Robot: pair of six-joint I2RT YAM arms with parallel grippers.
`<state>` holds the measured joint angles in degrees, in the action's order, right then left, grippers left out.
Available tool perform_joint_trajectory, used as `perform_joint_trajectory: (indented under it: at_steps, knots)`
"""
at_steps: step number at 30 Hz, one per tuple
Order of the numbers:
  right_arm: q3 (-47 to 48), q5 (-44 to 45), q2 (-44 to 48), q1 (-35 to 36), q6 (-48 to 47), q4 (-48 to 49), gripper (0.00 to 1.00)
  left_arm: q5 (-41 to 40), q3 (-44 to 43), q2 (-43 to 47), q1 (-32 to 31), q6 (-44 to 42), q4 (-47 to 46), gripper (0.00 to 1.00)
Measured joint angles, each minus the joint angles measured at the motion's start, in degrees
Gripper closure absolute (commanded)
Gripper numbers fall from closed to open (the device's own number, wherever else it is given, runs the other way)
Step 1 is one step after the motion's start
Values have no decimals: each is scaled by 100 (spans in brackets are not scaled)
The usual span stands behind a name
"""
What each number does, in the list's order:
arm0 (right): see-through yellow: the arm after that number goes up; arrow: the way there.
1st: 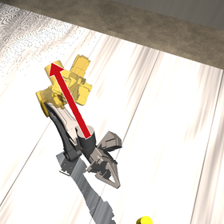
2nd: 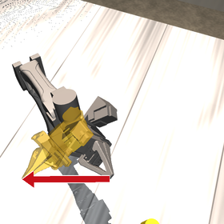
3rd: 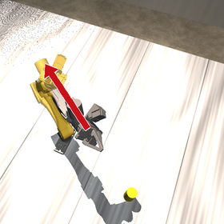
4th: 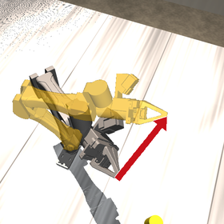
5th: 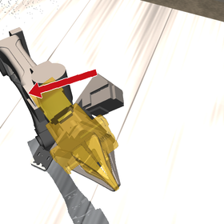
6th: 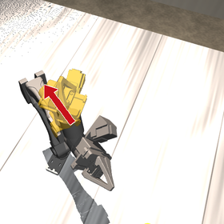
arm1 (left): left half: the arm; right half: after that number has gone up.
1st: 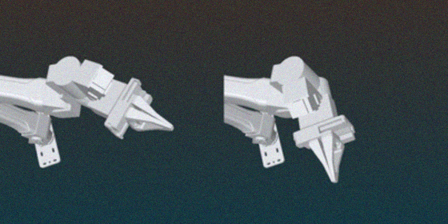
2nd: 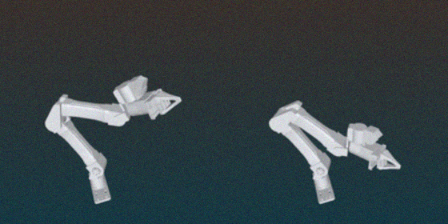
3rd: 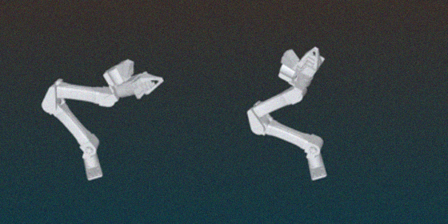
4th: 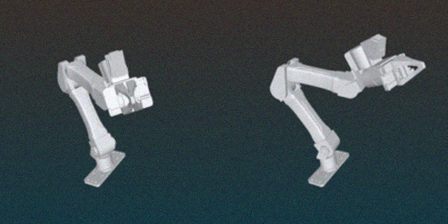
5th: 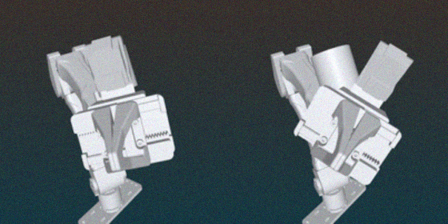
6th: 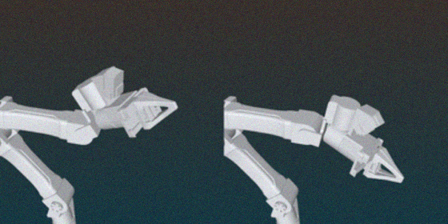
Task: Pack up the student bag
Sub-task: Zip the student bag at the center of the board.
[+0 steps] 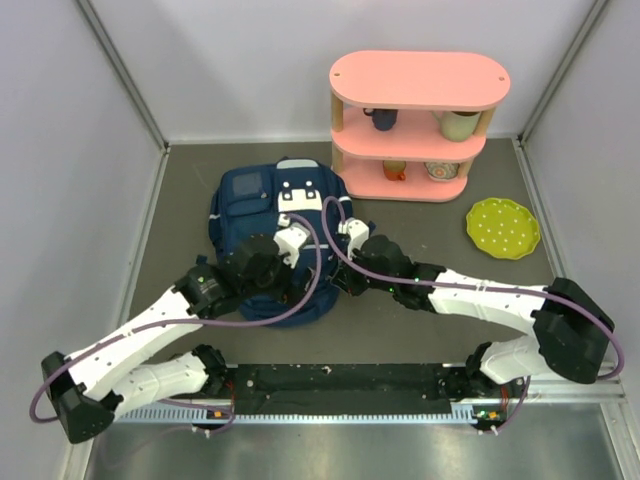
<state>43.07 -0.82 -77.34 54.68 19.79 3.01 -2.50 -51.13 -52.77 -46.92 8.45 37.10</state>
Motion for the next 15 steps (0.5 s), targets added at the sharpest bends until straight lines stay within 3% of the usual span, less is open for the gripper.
perform_joint_trajectory:
  at_steps: [11,15]
  knots:
    - [-2,-219,107,-129,138,-44,100,-1591,260,-946,-1191,-90,-129,6]
    - [-7,-229,238,-133,146,-50,100,-2105,260,-1344,-1274,-50,-177,18]
